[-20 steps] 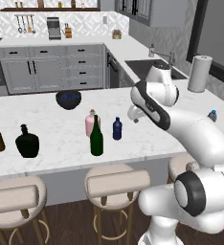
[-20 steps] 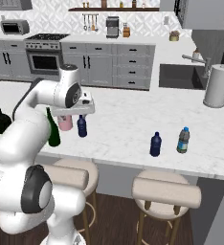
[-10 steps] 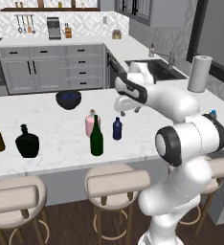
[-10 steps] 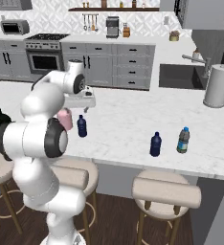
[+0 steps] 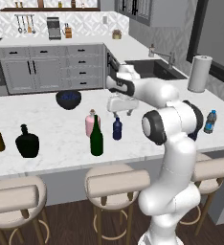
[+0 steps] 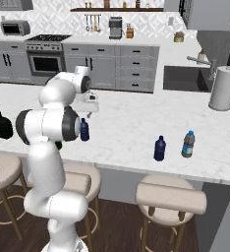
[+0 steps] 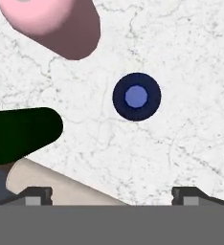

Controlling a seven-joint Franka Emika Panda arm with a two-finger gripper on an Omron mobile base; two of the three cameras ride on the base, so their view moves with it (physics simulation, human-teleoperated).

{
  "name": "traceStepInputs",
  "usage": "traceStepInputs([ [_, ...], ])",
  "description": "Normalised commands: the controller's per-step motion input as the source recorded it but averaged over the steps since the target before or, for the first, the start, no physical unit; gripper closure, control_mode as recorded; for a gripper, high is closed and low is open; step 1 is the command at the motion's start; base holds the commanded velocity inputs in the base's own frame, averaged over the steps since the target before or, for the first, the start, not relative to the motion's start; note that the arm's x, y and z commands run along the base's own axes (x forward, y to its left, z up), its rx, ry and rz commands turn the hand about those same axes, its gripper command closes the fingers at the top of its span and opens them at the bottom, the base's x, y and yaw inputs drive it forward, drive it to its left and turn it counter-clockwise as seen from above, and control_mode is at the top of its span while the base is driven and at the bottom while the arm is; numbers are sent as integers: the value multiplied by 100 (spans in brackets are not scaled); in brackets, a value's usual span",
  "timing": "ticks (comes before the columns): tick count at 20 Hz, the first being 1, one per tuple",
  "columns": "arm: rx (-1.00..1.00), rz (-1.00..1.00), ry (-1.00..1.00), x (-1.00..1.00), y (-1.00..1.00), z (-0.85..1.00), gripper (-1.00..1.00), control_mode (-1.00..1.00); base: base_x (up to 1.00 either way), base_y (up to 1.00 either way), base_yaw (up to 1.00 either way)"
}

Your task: Move the plastic bottles in the middle to the plastics group, and the glass bottles in the middle to the glass group.

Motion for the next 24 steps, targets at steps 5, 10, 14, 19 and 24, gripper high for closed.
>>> traceStepInputs([
  [5,0,0,2,30,0,-32,-100,-100,0,0,0],
  [10,-1,0,0,18,9,-38,-100,-100,0,0,0],
  [14,-2,-2,-1,19,12,-35,-100,-100,0,0,0],
  [19,-4,-5,-5,29,7,-28,-100,-100,0,0,0],
  [24,-3,-7,-3,18,0,-14,-100,-100,0,0,0],
])
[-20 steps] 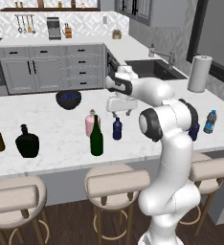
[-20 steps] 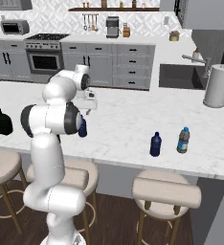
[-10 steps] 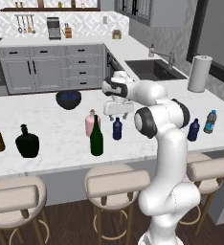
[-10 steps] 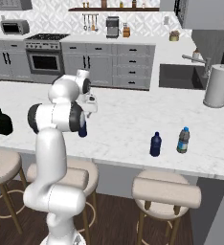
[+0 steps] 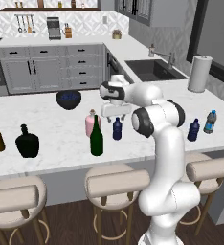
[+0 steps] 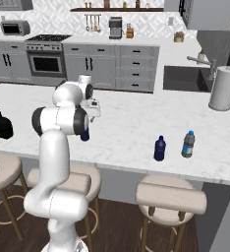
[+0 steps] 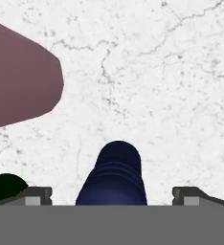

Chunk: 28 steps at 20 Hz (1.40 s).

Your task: Move the plastic bottles in the middle to the plastics group, and the glass bottles in the middle to the glass group.

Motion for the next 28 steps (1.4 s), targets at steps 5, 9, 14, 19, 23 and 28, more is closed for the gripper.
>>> traceStepInputs([
  [5,0,-10,-11,-3,0,-1,-100,-100,0,0,0],
  [9,0,-9,-17,-16,-1,0,-100,-100,0,0,0],
  [14,0,-10,-20,-31,-2,-1,-100,-100,0,0,0],
  [19,0,-12,-11,-18,-5,-12,-100,-100,0,0,0],
  [23,0,-13,0,0,-6,-11,-100,-100,0,0,0],
  [28,0,-8,0,2,-4,-1,-100,-100,0,0,0],
])
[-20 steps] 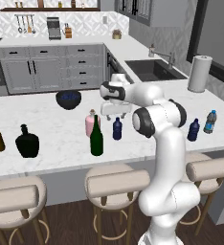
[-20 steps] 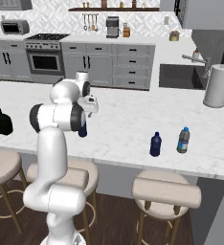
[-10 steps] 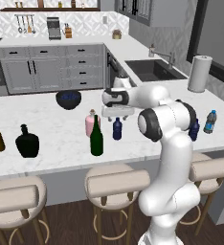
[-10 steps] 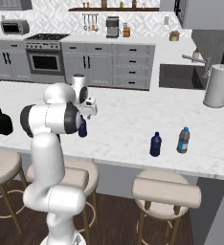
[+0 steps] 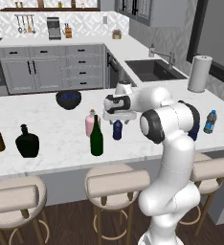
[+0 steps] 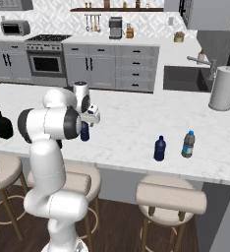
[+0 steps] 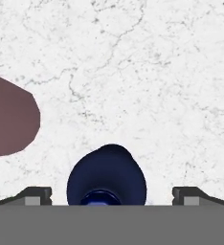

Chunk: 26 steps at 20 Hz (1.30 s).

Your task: Move the plastic bottles in the middle to the plastics group, and the glass bottles in the middle to the glass group.

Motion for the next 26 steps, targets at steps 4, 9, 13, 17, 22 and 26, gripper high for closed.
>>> traceStepInputs([
  [4,0,-4,0,7,0,-2,-100,-100,0,0,0],
  [9,0,-4,4,1,10,-21,100,-100,0,0,0],
  [13,0,-3,5,0,5,-27,100,-100,0,0,0],
  [17,0,-1,3,-4,-14,-12,100,-100,0,0,0],
  [22,4,-2,0,-41,-62,26,100,-100,0,0,0],
  [26,3,-2,0,-42,-83,28,100,-100,0,0,0],
])
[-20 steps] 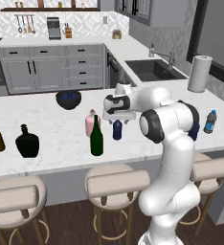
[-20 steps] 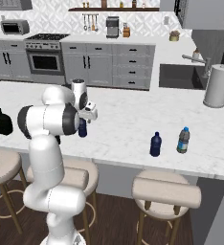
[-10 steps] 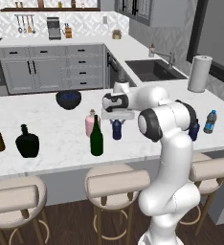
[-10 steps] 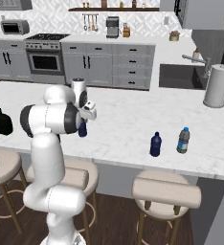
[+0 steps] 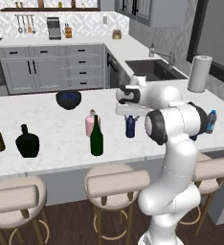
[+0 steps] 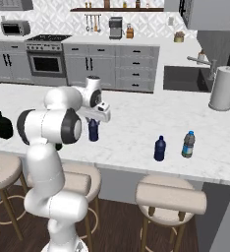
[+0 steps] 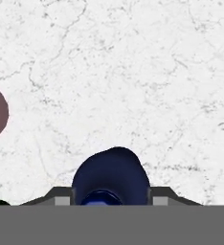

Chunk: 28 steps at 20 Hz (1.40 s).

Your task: Move the plastic bottles in the middle to the plastics group, and the glass bottles in the middle to the glass group.

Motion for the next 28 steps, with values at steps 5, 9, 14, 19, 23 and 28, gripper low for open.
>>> traceStepInputs([
  [5,0,-1,1,-41,-90,22,100,-100,0,0,0],
  [9,3,-2,3,-41,-99,13,100,-100,0,0,0],
  [14,8,-23,6,-30,-100,5,100,-100,0,0,0],
  [19,2,-42,1,-9,-84,-3,100,-100,0,0,0],
  [23,0,-52,0,12,-54,-5,100,-100,0,0,0],
  [28,-8,-54,0,19,-24,-11,100,-100,0,0,0],
])
